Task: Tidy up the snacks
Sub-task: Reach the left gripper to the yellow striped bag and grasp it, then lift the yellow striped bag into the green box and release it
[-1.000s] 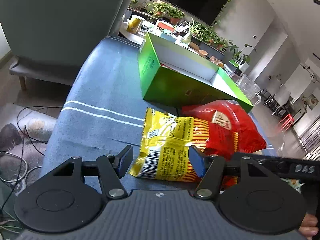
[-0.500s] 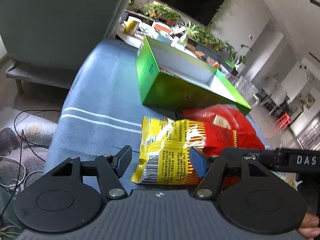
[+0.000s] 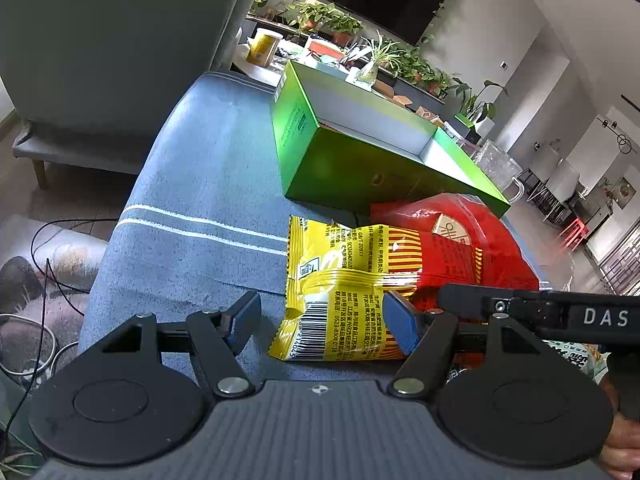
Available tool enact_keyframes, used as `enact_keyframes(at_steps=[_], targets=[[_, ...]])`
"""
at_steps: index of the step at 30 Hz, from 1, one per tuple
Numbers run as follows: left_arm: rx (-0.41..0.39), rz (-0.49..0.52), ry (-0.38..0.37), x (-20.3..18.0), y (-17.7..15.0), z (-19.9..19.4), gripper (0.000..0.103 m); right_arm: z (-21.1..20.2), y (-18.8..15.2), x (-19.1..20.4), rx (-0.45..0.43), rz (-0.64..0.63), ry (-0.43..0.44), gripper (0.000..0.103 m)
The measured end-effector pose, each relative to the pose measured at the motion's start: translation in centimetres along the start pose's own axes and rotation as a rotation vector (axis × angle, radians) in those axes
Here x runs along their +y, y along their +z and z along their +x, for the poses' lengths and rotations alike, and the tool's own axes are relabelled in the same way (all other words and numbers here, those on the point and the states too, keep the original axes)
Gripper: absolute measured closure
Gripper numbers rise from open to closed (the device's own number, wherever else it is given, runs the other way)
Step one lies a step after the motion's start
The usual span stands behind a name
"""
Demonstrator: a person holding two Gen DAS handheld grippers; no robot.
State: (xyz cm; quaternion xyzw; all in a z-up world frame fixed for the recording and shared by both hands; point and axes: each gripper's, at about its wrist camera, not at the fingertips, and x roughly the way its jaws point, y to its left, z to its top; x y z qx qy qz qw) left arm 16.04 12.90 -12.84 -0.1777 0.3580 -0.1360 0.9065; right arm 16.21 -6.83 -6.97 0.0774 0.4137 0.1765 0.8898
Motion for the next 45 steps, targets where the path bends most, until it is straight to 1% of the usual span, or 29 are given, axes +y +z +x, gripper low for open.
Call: enact_keyframes(at_steps=[3, 6, 10, 13, 16, 18, 22, 23, 25, 27, 30, 32, 34, 36, 38, 45], targets=[[0.004, -0.011, -0.017, 0.0, -0.1, -0.4, 0.038, -0.1, 0.1, -0.4, 0.004, 0.020, 0.026, 0.036], [-0.002, 0.011, -0.029, -0.4, -0.3, -1.1, 0.038, -0.9, 0.3, -1.0, 0.005, 0.036, 0.052, 0.038], [-0.024, 0.052, -0.050, -1.3, -0.2, -2.2, 0.038, -2.9, 0.5, -2.0, -0.037, 0.032, 0.053, 0.040], [-0.024, 0.077, -0.072, -1.8, -0.1, -2.4, 0.037, -3.9, 0.5, -3.0, -0.056, 0.052, 0.055, 0.040], [-0.010, 0.087, -0.090, -2.4, -0.1, -2.0, 0.034, -4.5, 0.4, -3.7, -0.069, 0.059, 0.047, 0.040], [0.000, 0.097, -0.103, -3.1, -0.1, -1.6, 0.034, -4.6, 0.5, -4.0, -0.066, 0.063, 0.051, 0.040], [0.036, 0.135, -0.152, -4.5, -0.4, -0.9, 0.031, -4.4, 0.5, -5.1, -0.056, 0.098, 0.064, 0.040], [0.046, 0.150, -0.157, -4.9, -0.6, -0.7, 0.031, -4.4, 0.5, -5.4, -0.054, 0.109, 0.071, 0.040], [0.065, 0.176, -0.144, -5.5, -0.8, -0.1, 0.031, -4.4, 0.5, -5.8, -0.052, 0.121, 0.081, 0.040], [0.082, 0.164, -0.135, -5.5, -0.8, 0.6, 0.031, -4.3, 0.4, -5.9, -0.054, 0.117, 0.085, 0.040], [0.099, 0.118, -0.174, -5.1, -0.6, 1.3, 0.031, -4.2, 0.3, -5.7, -0.053, 0.109, 0.082, 0.040], [0.090, 0.111, -0.199, -5.2, -0.5, 1.5, 0.034, -4.1, 0.2, -5.8, -0.052, 0.109, 0.088, 0.040], [0.070, 0.137, -0.181, -5.7, -0.5, 1.3, 0.037, -4.1, 0.2, -5.8, -0.053, 0.108, 0.091, 0.039], [0.047, 0.157, -0.181, -6.3, -0.5, 0.8, 0.039, -4.3, 0.2, -5.3, -0.071, 0.078, 0.077, 0.040], [0.028, 0.158, -0.188, -6.7, -0.2, 0.2, 0.039, -4.8, 0.3, -5.1, -0.099, 0.053, 0.073, 0.040], [-0.077, 0.174, -0.181, -8.2, 2.0, -2.1, 0.039, -6.2, 2.1, -5.5, -0.163, 0.051, 0.130, 0.040]])
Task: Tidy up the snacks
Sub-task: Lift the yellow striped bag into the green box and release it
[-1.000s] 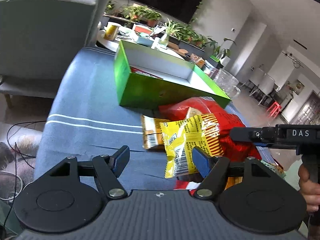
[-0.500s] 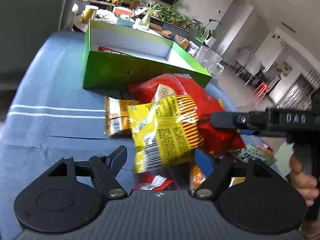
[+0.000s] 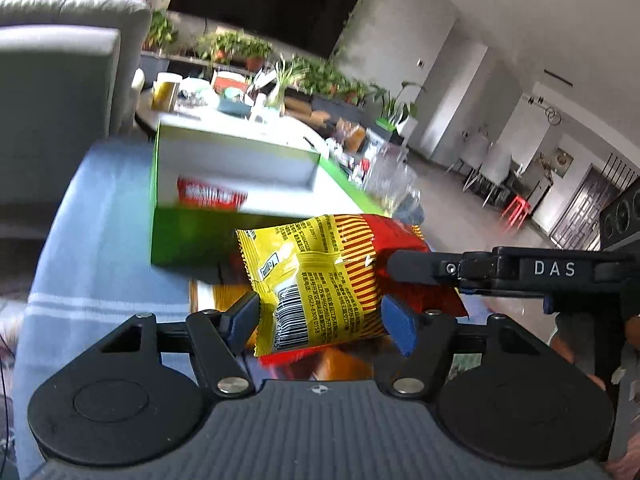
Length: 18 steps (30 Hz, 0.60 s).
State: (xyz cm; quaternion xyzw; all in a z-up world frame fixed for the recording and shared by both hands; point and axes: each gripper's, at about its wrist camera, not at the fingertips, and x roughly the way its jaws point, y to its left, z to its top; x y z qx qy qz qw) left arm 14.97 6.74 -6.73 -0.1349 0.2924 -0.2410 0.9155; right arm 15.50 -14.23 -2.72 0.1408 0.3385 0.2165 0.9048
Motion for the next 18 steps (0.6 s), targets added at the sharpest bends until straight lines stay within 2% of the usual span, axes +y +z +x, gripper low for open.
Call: enact_keyframes(at_steps=[5, 9, 15, 18], targets=[[-0.038, 0.022, 0.002, -1.2, 1.9, 0.7, 0.039, -0.1, 2.0, -1.1, -0.036, 0.032, 0.054, 0.039], [-0.058, 0.084, 0.025, -2.6, 3.5, 2.0, 0.039, 0.3, 3.6, -2.1, -0.055, 0.045, 0.054, 0.039], [-0.069, 0.102, 0.018, -3.5, 5.6, 4.3, 0.039, 0.2, 5.8, -3.4, -0.102, 0.048, 0.063, 0.039], [-0.061, 0.115, 0.033, -3.7, 6.6, 5.8, 0.039, 1.1, 7.0, -4.4, -0.098, 0.055, 0.066, 0.039]])
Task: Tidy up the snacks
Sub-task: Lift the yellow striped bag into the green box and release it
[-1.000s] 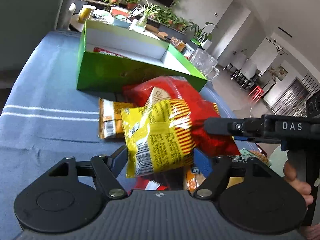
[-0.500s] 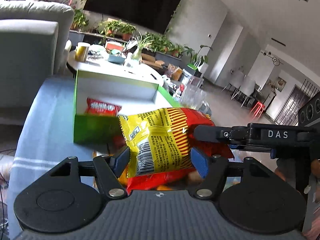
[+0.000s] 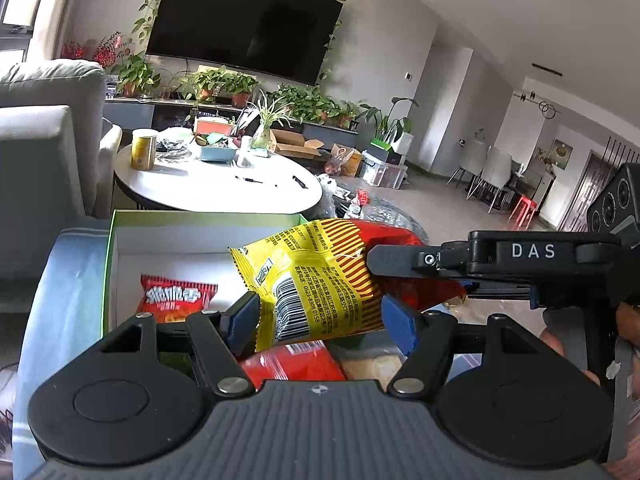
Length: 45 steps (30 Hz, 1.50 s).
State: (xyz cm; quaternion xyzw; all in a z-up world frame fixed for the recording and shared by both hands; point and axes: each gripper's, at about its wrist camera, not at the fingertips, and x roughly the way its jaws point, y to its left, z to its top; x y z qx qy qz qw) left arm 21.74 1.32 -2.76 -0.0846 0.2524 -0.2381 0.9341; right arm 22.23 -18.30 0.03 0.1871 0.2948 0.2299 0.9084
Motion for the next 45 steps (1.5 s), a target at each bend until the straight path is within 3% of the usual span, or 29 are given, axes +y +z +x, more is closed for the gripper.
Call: enact_keyframes(at_steps=[12, 24, 35, 38, 45], targets=[[0.065, -0.014, 0.042, 1.6, 1.5, 6.4, 0.039, 4.8, 2.5, -4.1, 0.035, 0.058, -0.003, 0.039], [0.141, -0.048, 0.077, 3.3, 0.3, 10.0, 0.039, 8.9, 2.5, -7.0, 0.110, 0.120, -0.013, 0.039], [0.173, -0.054, 0.156, 4.1, -1.0, 9.4, 0.039, 11.0, 1.6, -6.5, 0.189, 0.109, 0.000, 0.039], [0.170, -0.093, 0.155, 4.9, -1.1, 8.7, 0.039, 11.5, 1.1, -6.1, 0.224, 0.099, 0.006, 0.039], [0.125, -0.062, 0.143, 3.9, -0.9, 6.7, 0.037, 9.5, 1.5, -4.7, 0.206, 0.039, -0.050, 0.038]])
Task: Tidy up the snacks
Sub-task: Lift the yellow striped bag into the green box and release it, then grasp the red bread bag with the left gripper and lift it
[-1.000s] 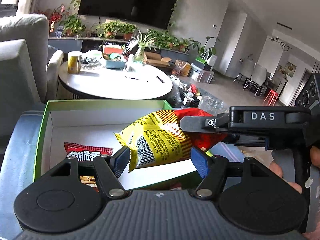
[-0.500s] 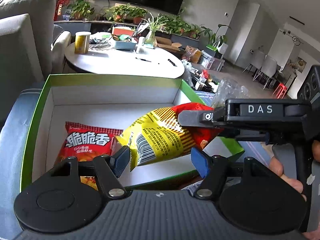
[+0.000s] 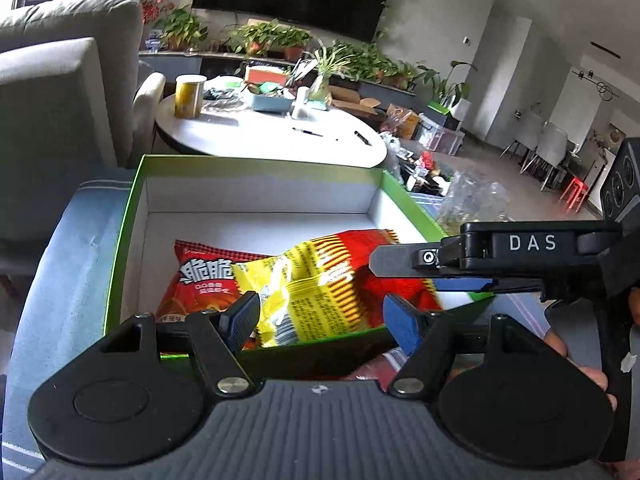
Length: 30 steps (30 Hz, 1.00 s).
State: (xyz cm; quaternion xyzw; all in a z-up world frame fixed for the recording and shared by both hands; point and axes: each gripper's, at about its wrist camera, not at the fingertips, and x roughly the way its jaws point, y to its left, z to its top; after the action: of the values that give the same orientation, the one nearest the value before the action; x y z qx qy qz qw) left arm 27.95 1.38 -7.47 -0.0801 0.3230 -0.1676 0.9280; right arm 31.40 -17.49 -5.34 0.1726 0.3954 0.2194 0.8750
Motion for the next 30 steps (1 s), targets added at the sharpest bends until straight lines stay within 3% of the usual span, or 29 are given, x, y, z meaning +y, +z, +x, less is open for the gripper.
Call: enact_keyframes(at_steps=[4, 7, 17, 22, 30], targets=[[-0.019, 0.030, -0.006, -1.0, -0.5, -1.4, 0.037, -1.7, -0.7, 1.1, -0.034, -0.044, -0.039, 0.038], [-0.026, 0.036, -0.011, -1.4, -1.0, -2.6, 0.032, -3.1, -1.2, 1.2, -0.048, -0.028, -0.017, 0.037], [-0.043, 0.004, -0.002, -1.2, -2.6, -6.2, 0.032, -7.2, -3.8, 2.8, -0.110, -0.017, -0.001, 0.036], [-0.045, -0.009, 0.002, -1.2, -3.8, -7.7, 0.031, -8.0, -6.0, 3.6, -0.095, -0.050, 0.016, 0.036], [-0.024, -0.051, 0.011, 0.1, -6.1, -9.1, 0.029, -7.9, -7.7, 2.5, -0.056, 0.002, 0.008, 0.036]])
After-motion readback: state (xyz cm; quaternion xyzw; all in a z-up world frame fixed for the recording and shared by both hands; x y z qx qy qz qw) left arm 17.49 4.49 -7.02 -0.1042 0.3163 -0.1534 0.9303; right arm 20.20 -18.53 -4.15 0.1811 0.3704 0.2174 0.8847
